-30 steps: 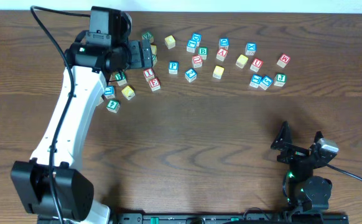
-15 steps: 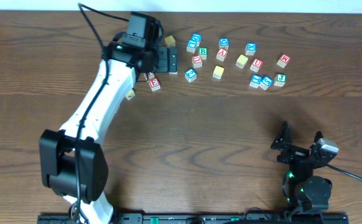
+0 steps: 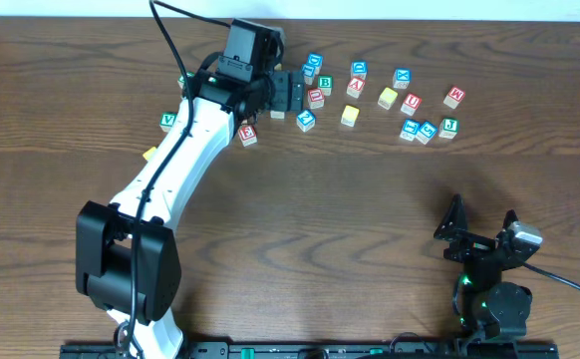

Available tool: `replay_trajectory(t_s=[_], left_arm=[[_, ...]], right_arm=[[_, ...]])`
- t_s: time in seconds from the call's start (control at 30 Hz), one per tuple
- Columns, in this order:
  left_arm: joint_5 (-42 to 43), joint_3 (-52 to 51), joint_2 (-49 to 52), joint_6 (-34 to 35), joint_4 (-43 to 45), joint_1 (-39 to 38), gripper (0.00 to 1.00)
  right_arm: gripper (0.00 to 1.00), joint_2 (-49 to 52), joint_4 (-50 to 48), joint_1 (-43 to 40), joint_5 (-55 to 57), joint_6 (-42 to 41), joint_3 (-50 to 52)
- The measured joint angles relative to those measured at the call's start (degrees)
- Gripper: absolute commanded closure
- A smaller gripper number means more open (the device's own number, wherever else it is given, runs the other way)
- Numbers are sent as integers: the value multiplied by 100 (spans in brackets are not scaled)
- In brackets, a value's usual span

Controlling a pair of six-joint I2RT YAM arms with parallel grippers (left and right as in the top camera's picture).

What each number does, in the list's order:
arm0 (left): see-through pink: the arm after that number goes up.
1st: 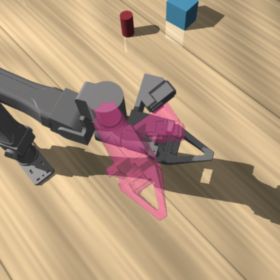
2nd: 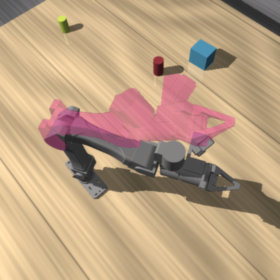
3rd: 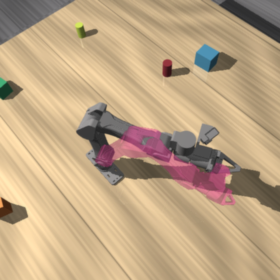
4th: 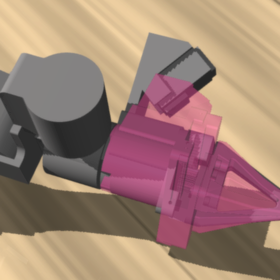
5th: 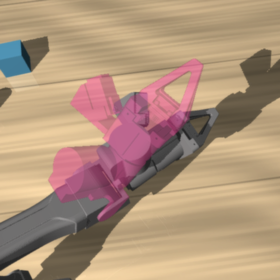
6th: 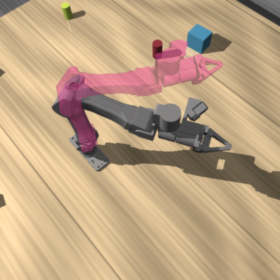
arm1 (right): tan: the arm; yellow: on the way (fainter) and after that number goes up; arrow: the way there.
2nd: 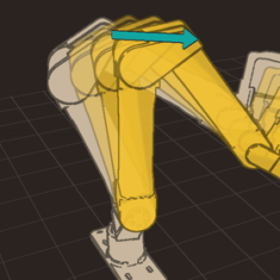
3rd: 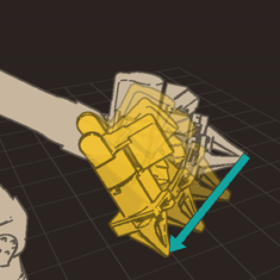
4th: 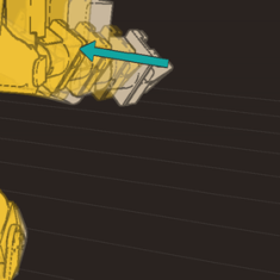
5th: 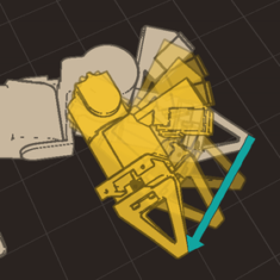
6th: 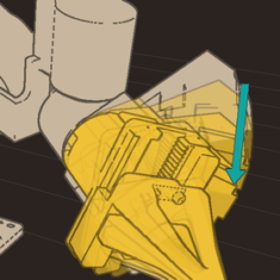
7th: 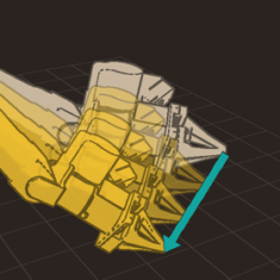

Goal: Spell out AI2
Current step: 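Move the left gripper forward over the block pile, then lower the left gripper onto the red A block and grasp it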

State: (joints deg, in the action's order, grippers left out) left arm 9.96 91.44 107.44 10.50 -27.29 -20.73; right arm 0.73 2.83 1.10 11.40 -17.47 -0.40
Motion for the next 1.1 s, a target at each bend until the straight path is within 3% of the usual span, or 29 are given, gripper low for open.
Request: replay_trajectory(t_s=[0.27, 0.6, 1.1], left_arm=[[2, 275, 138, -13, 417, -192, 3], [0, 2706, 1993, -750, -562, -555, 4], [22, 2800, 2940, -1248, 577, -1078, 5]], right_arm=[[1, 0, 0, 0, 0, 0, 0], [1, 0, 0, 0, 0, 0, 0], [1, 0, 0, 0, 0, 0, 0]])
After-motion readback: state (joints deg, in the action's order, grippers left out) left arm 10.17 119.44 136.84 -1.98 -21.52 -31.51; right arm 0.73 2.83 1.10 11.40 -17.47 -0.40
